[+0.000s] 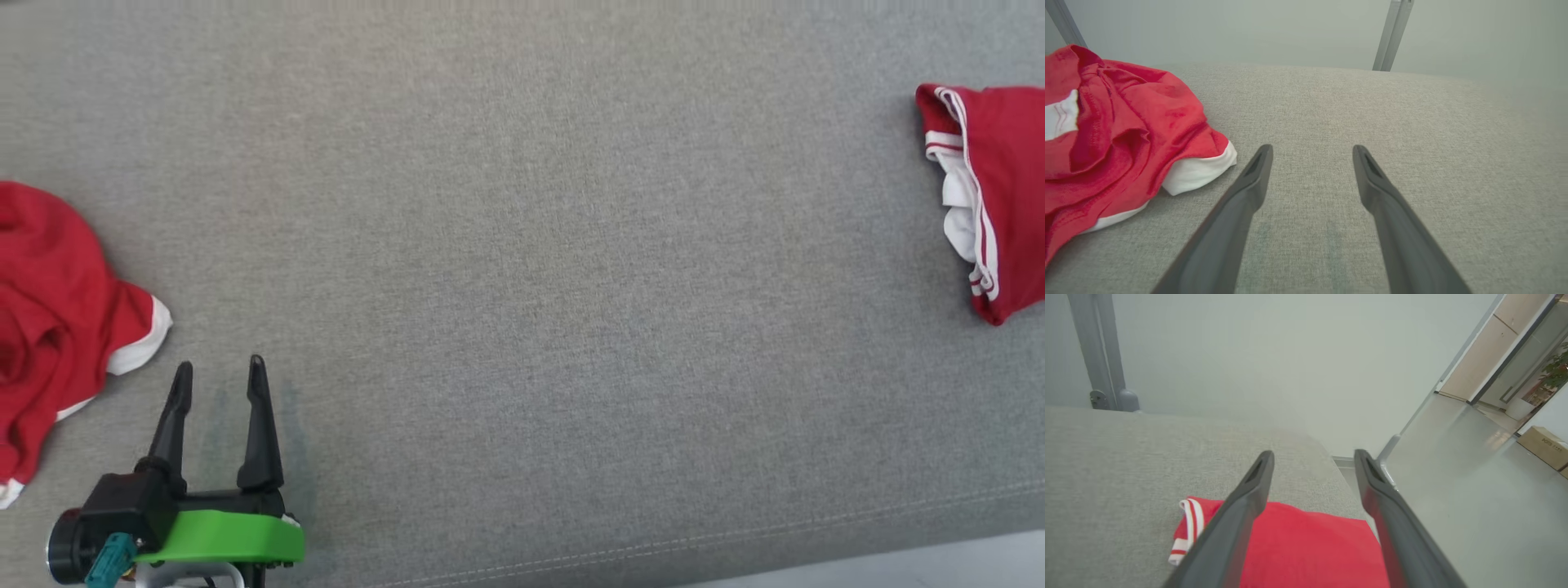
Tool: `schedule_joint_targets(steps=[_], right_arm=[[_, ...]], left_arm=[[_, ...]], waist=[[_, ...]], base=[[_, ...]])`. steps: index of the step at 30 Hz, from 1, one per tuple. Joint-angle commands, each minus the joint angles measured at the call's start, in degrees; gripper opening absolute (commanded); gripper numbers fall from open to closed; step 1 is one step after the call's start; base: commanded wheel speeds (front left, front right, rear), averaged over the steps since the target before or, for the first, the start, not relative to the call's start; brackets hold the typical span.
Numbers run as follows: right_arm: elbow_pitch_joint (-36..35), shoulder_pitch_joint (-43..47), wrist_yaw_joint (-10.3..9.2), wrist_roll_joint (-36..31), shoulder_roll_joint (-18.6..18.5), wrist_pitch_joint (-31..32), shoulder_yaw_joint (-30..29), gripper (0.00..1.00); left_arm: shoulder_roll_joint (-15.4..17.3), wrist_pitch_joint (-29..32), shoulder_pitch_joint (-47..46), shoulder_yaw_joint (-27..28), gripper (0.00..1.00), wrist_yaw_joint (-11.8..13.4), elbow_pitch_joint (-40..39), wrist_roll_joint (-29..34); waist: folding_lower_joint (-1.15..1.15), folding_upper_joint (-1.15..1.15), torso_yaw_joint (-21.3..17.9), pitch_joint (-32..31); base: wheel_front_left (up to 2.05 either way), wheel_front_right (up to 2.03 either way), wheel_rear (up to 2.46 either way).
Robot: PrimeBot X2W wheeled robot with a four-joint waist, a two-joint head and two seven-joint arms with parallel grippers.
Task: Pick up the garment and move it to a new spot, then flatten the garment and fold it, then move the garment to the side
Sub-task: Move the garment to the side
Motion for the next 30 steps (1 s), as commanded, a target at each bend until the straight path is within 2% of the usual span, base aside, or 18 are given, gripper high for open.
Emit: schedule_joint_targets(steps=[1, 3, 8, 13, 16, 21, 30], right_arm=[[-4.8, 3.62, -0.1, 1.0, 1.67, -0.2, 0.56, 1.0], [-10.66, 8.15, -0.1, 2.37, 3.74, -0.19, -0.48, 1.0], [-22.12, 17.94, -0.1, 3.92, 8.73, -0.21, 2.04, 1.0], [-29.09, 27.2, -0.1, 4.55, 13.94, -0.21, 5.0, 1.0], [-31.48, 32.36, -0.1, 4.57, 16.92, -0.21, 6.72, 1.0], [-33.65, 37.2, -0.1, 4.51, 19.49, -0.21, 8.36, 1.0], [-33.98, 45.73, -0.1, 4.56, 21.55, -0.22, 9.0, 1.0]], left_arm=[[-0.06, 0.0, 0.81, -0.35, 1.0, 0.47, 0.47, -1.03], [-0.06, 0.0, 1.49, -0.99, 1.0, 0.4, 1.55, -1.35], [-0.04, -0.01, 2.28, -0.28, 1.0, 0.16, 3.14, -1.15], [-0.06, -0.01, 3.83, 1.57, 1.0, -0.02, 4.9, -0.28], [-0.05, -0.01, 4.58, 2.47, 1.0, -0.14, 5.98, -0.27], [-0.07, 0.0, 5.49, 2.88, 1.0, -0.34, 7.25, -0.84], [-0.05, 0.0, 6.46, 1.51, 1.0, -0.54, 10.56, -2.23]], waist=[[0.0, 0.61, 2.32, -4.42], [0.0, 0.61, 3.3, -7.19], [0.0, 0.61, 4.5, -10.92], [0.0, 0.61, 4.58, -14.64], [0.0, 0.61, 4.28, -16.82], [0.0, 0.61, 3.41, -18.47], [0.0, 0.61, 1.71, -21.31]], base=[[0.0, 0.0, 0.0], [0.0, 0.0, 0.0], [0.0, 0.0, 0.0], [0.0, 0.0, 0.0], [0.0, 0.0, 0.0], [0.0, 0.0, 0.0], [0.0, 0.0, 0.0]])
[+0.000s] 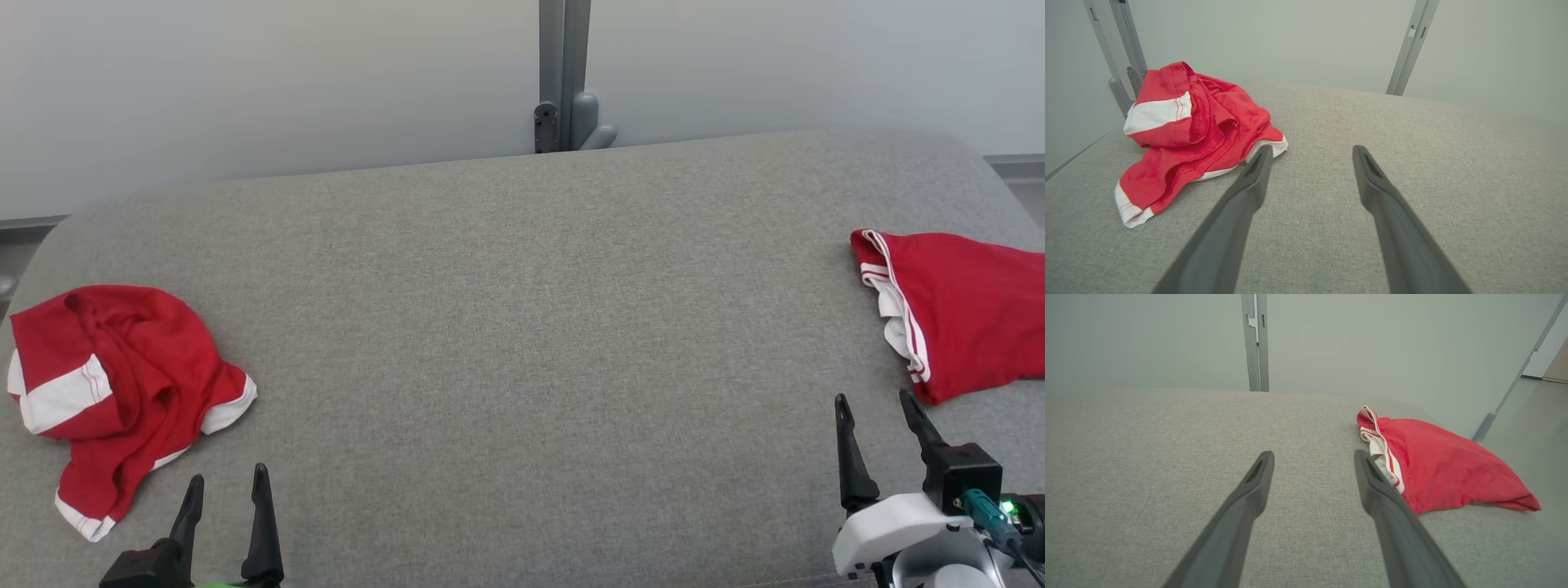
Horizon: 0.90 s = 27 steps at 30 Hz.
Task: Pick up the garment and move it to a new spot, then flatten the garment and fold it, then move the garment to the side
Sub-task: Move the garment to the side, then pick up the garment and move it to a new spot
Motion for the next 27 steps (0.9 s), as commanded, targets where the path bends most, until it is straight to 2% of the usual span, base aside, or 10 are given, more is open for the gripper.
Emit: schedule_joint_targets(steps=[1, 12, 27], right_arm=[[0.22, 0.98, -0.1, 0.81, -0.19, -0.15, -0.01, 1.0], [0.41, 1.25, -0.1, 2.64, -0.07, -0.15, 3.16, 1.0], [0.71, 0.4, -0.1, 3.32, -0.07, -0.16, 4.15, 1.0]], left_arm=[[0.07, -0.01, 0.7, 0.03, 1.0, -0.14, 0.12, -0.29], [0.07, -0.01, 0.32, 0.66, 1.0, -0.19, 1.09, -0.79], [0.06, 0.0, 0.16, 1.29, 1.0, -0.13, 0.16, 0.28]], waist=[[0.0, 0.6, -0.93, -0.75], [0.0, 0.6, -1.67, -0.85], [0.0, 0.6, -0.21, -0.27]], base=[[0.0, 0.0, 0.0], [0.0, 0.0, 0.0], [0.0, 0.0, 0.0]])
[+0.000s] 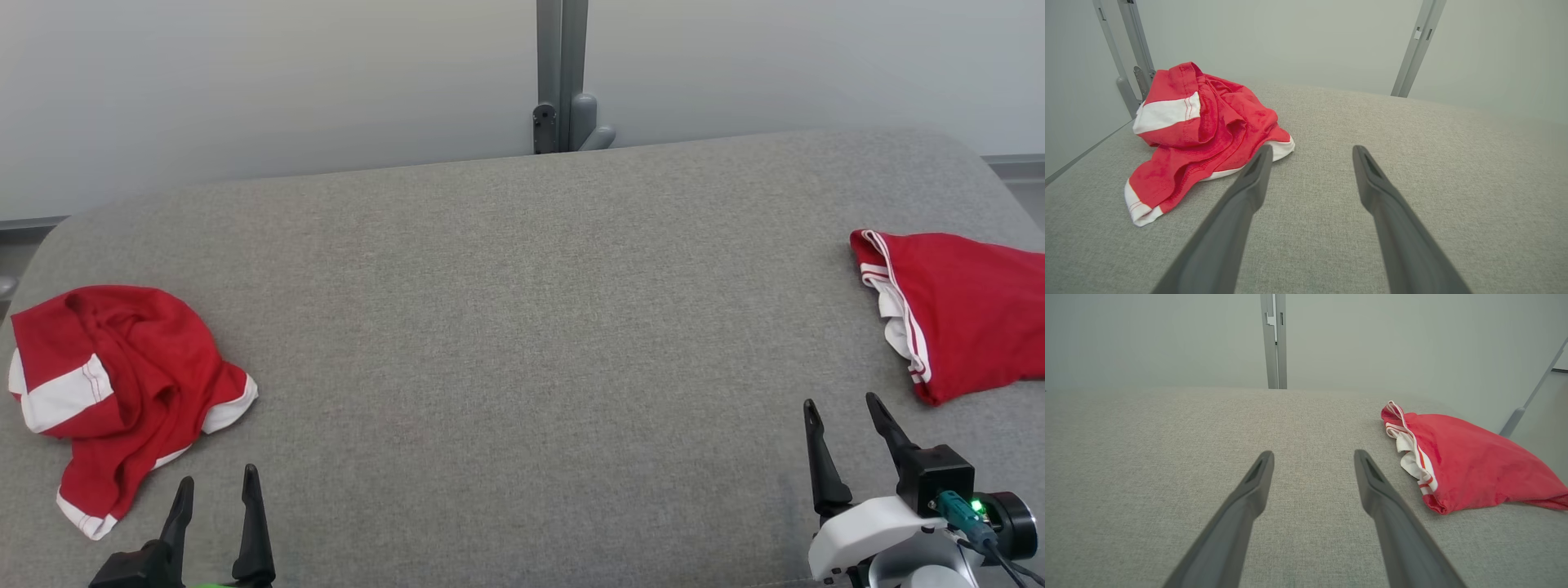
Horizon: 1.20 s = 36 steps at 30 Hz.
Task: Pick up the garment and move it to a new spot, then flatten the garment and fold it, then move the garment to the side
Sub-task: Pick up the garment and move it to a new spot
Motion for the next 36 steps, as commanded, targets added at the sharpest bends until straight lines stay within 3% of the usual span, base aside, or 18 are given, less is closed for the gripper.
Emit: schedule_joint_targets(steps=[1, 5, 23, 28, 36], right_arm=[[-0.03, -0.43, -0.1, 0.17, -0.07, -0.17, -0.01, 1.0], [-0.37, -0.3, -0.1, -0.09, -0.07, -0.17, 0.49, 1.0], [-1.13, -1.05, -0.1, 2.32, -0.09, -0.16, 5.33, 1.0], [-1.09, -2.11, -0.1, 2.77, -0.13, -0.17, 6.42, 1.0], [-1.82, -2.99, -0.1, 1.08, -0.12, -0.17, 5.88, 1.0]], left_arm=[[0.06, 0.0, -0.05, 0.25, 1.0, 0.03, -0.15, 0.44], [0.07, 0.0, -0.2, 0.12, 1.0, 0.02, -0.27, 0.45], [0.08, 0.0, 1.0, 0.15, 1.0, 0.04, -2.02, 0.4], [0.06, 0.01, 1.12, 0.53, 1.0, 0.04, -2.58, -0.25], [0.06, 0.0, -0.78, 0.56, 1.0, 0.04, -3.08, -1.41]], waist=[[0.0, 0.6, 0.48, 0.08], [0.0, 0.6, 1.53, 0.1], [0.0, 0.6, 21.98, -0.93], [0.0, 0.6, 24.13, -0.04], [0.0, 0.6, 24.46, 3.24]], base=[[0.0, 0.0, 0.0], [0.0, 0.0, 0.0], [0.0, 0.0, 0.0], [0.0, 0.0, 0.0], [0.0, 0.0, 0.0]])
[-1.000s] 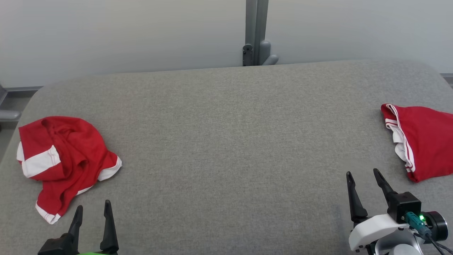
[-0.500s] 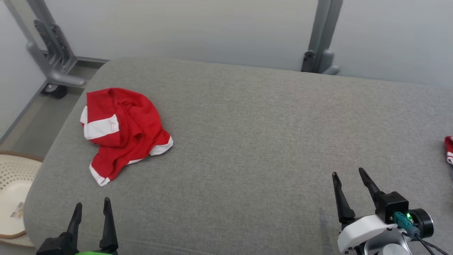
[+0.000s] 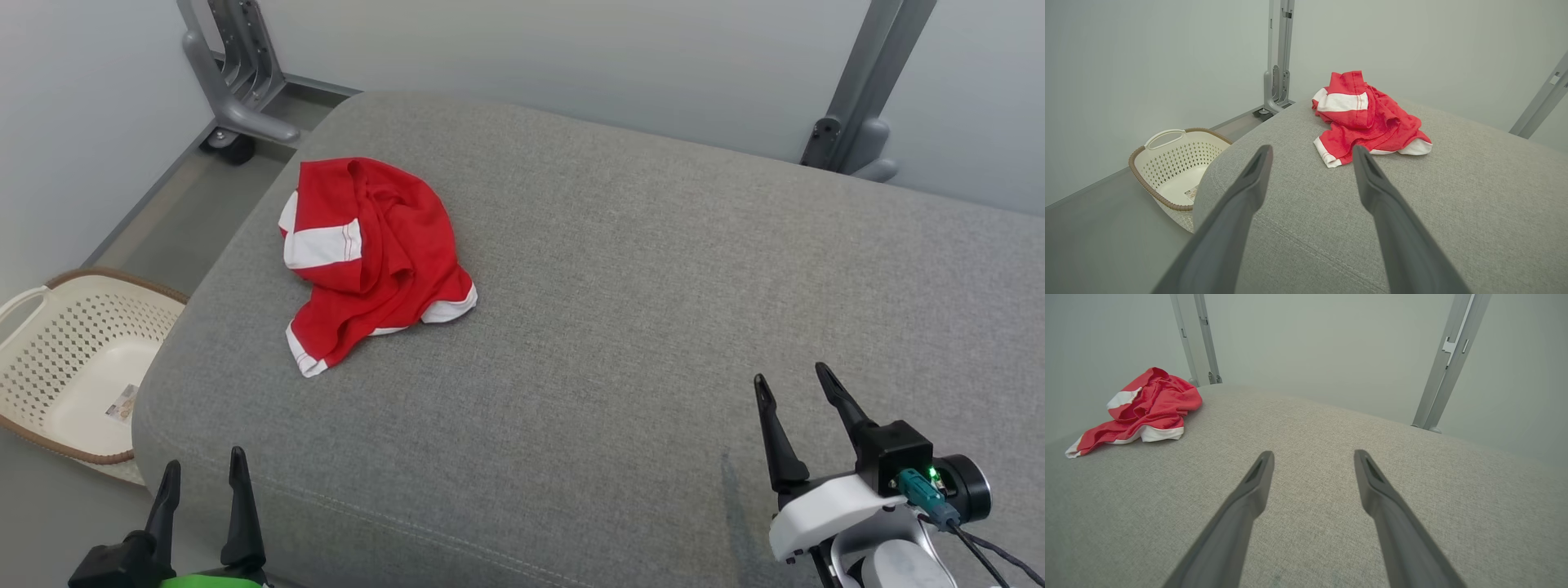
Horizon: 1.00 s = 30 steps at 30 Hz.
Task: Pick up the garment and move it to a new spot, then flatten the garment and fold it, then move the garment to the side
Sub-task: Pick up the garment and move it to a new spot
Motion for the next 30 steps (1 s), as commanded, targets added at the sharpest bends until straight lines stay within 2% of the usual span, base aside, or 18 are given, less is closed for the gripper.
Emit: schedule_joint_targets(steps=[1, 9, 14, 23, 28, 30], right_arm=[[-0.54, -0.88, -0.1, -0.83, -0.2, -0.17, -0.12, 1.0], [-2.31, -4.63, -0.1, -4.38, -0.7, -0.17, -1.78, 1.0], [-4.17, -7.73, -0.1, -5.77, -2.87, -0.16, -3.32, 1.0], [-8.99, -11.53, -0.1, -7.17, -7.97, -0.17, -5.38, 1.0], [-10.81, -10.23, -0.1, -7.38, -8.97, 0.34, -5.03, 1.0], [-11.34, -9.7, -0.1, -7.29, -9.25, 0.8, -5.25, 1.0]], left_arm=[[0.06, 0.0, -1.2, 0.03, 1.0, 0.06, -0.41, -0.59], [0.04, 0.0, -7.18, -2.07, 1.0, 0.06, 0.58, -3.49], [0.02, 0.0, -16.7, -4.12, 1.0, 0.06, 5.45, -7.8], [0.06, 0.01, -36.86, -6.79, 1.0, 0.06, 18.68, -14.62], [0.18, 0.0, -43.1, -6.99, 1.0, 0.08, 28.23, -16.11], [0.07, 0.01, -44.53, -6.81, 1.0, 0.08, 34.94, -16.83]], waist=[[0.0, 0.6, -0.13, 2.77], [0.0, 0.6, -1.81, 11.34], [0.0, 0.6, -3.01, 18.5], [0.0, 0.6, -3.98, 29.68], [0.0, 0.6, -4.59, 30.64], [0.0, 0.6, -4.95, 30.19]], base=[[0.0, 0.0, 0.0], [0.0, 0.0, 0.0], [0.0, 0.0, 0.0], [0.0, 0.0, 0.0], [0.0, 0.0, 0.0], [0.0, 0.0, 0.0]])
